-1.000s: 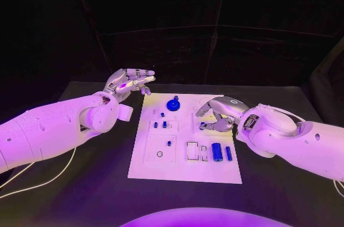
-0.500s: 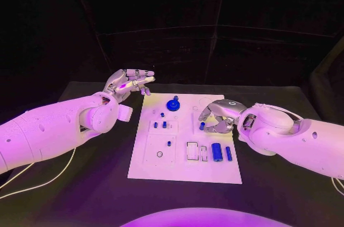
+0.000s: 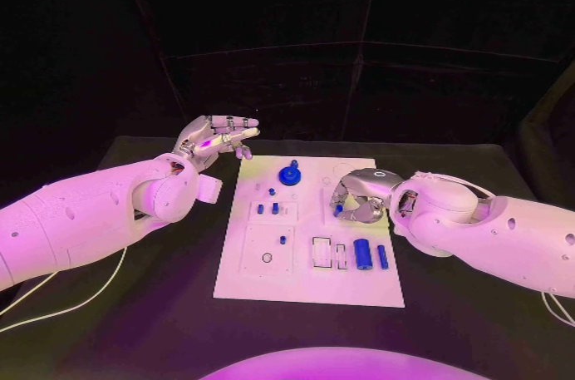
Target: Assemble the parts on the task board
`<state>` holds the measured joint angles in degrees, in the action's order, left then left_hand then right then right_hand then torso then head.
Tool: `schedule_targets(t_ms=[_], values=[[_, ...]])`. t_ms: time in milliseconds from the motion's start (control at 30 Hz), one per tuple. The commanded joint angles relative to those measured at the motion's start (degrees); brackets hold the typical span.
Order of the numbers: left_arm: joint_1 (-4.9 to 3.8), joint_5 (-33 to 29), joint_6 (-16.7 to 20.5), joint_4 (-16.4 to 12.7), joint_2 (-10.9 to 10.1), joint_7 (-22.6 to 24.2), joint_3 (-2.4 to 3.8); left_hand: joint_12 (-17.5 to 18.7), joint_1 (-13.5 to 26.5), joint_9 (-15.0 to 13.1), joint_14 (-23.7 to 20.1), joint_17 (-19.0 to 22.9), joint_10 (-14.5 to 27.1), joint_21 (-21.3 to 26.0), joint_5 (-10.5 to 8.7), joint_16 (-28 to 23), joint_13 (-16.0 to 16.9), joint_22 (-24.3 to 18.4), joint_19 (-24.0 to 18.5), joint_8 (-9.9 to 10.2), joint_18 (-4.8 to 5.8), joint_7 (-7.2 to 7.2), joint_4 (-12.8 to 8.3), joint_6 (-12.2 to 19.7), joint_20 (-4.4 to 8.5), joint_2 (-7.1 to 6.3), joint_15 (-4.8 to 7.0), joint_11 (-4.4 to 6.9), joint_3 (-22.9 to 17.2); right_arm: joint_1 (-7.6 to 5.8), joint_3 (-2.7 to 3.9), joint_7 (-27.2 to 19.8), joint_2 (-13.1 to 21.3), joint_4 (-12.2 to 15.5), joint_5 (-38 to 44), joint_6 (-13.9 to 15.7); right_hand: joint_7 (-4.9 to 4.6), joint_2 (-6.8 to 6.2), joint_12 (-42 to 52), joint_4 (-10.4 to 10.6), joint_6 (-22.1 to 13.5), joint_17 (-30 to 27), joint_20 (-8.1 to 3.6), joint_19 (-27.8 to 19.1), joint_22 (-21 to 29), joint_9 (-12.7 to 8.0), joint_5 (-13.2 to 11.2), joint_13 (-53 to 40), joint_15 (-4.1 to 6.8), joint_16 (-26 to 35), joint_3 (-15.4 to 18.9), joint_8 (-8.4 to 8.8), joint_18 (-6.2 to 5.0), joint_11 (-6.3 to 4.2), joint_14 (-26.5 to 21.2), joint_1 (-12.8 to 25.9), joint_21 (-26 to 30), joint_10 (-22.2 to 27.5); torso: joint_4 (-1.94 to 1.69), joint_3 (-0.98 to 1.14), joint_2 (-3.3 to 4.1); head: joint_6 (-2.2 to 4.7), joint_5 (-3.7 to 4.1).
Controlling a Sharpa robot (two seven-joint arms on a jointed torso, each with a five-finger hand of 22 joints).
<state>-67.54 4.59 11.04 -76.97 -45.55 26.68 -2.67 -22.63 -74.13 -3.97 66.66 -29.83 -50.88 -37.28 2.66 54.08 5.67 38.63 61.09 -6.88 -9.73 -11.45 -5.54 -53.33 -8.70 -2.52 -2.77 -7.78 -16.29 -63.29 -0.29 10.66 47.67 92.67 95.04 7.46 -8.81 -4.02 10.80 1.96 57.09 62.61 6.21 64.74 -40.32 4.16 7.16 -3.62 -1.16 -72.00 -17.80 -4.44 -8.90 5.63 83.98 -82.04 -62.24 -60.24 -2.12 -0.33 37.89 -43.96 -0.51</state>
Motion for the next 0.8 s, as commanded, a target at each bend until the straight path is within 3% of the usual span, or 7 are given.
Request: schedule_targets(t_ms=[33,233,500,800], values=[[-0.08,-0.21,-0.79,-0.06,0.06,0.1,0.05,-0.16,-0.14,0.03,-0.35,0.07,0.26,0.28,0.1,-0.36,-0.03,-0.06,0.36,-0.3,-0.77,-0.25,0.03,0.06,0.05,0.47,-0.1,-0.07,0.25,-0.1,0.02,0.7,-0.37,-0.4,1.79,-1.1,-0.06,0.63,0.23,-0.05,0.97,0.26,-0.02,0.79,-0.81,0.04,-1.3,0.08,0.4,-0.41,-1.24,-0.36,0.01,-0.08,1.47,-0.41,-0.68,-0.93,0.07,0.03,-0.03,-0.04,-0.03],[-0.08,-0.21,-0.87,-0.05,0.05,-0.05,0.05,-0.18,-0.12,0.03,-0.36,0.08,0.27,0.3,0.1,-0.36,-0.03,-0.08,0.36,-0.32,-0.77,-0.26,0.04,0.07,0.05,0.47,-0.11,-0.07,0.29,-0.09,0.01,1.21,-1.04,-1.19,3.54,-0.36,0.04,0.89,0.14,-0.64,2.47,0.37,-0.3,1.51,-2.21,0.09,-2.71,0.01,0.67,-0.68,-3.96,-0.57,0.22,-0.42,1.56,-1.47,-1.72,-2.73,0.05,0.04,0.01,-0.11,0.04],[-0.08,-0.21,-0.95,-0.07,0.0,-0.1,0.05,-0.36,-0.08,0.0,-0.4,0.17,0.25,0.42,0.09,-0.37,-0.03,-0.19,0.4,-0.47,-0.77,-0.16,0.12,-0.04,0.05,0.54,-0.1,-0.03,0.48,-0.09,0.01,0.89,-1.28,-1.4,4.17,0.68,0.2,0.3,-0.11,-1.05,3.19,0.19,-0.46,1.5,-2.46,0.05,-2.81,-0.01,0.83,-0.69,-5.39,-0.55,0.24,-0.63,1.53,-1.53,-2.01,-3.73,0.06,0.01,-0.01,-0.18,0.11],[-0.08,-0.21,-0.88,-0.02,-0.05,-0.31,0.05,-0.64,-0.16,-0.1,-0.46,0.3,0.14,0.59,0.09,-0.36,-0.01,-0.33,0.44,-0.84,-0.79,0.14,0.18,-0.48,0.08,0.77,-0.02,0.14,0.64,-0.05,0.02,-0.66,-0.14,1.31,4.47,5.75,0.04,-0.19,0.02,-1.75,4.28,0.11,-0.6,1.77,-3.31,0.08,-2.74,-0.19,1.09,-0.77,-6.94,-0.68,0.36,-0.88,1.5,-1.63,-2.73,-5.61,0.13,0.05,-0.04,-0.16,0.01]])
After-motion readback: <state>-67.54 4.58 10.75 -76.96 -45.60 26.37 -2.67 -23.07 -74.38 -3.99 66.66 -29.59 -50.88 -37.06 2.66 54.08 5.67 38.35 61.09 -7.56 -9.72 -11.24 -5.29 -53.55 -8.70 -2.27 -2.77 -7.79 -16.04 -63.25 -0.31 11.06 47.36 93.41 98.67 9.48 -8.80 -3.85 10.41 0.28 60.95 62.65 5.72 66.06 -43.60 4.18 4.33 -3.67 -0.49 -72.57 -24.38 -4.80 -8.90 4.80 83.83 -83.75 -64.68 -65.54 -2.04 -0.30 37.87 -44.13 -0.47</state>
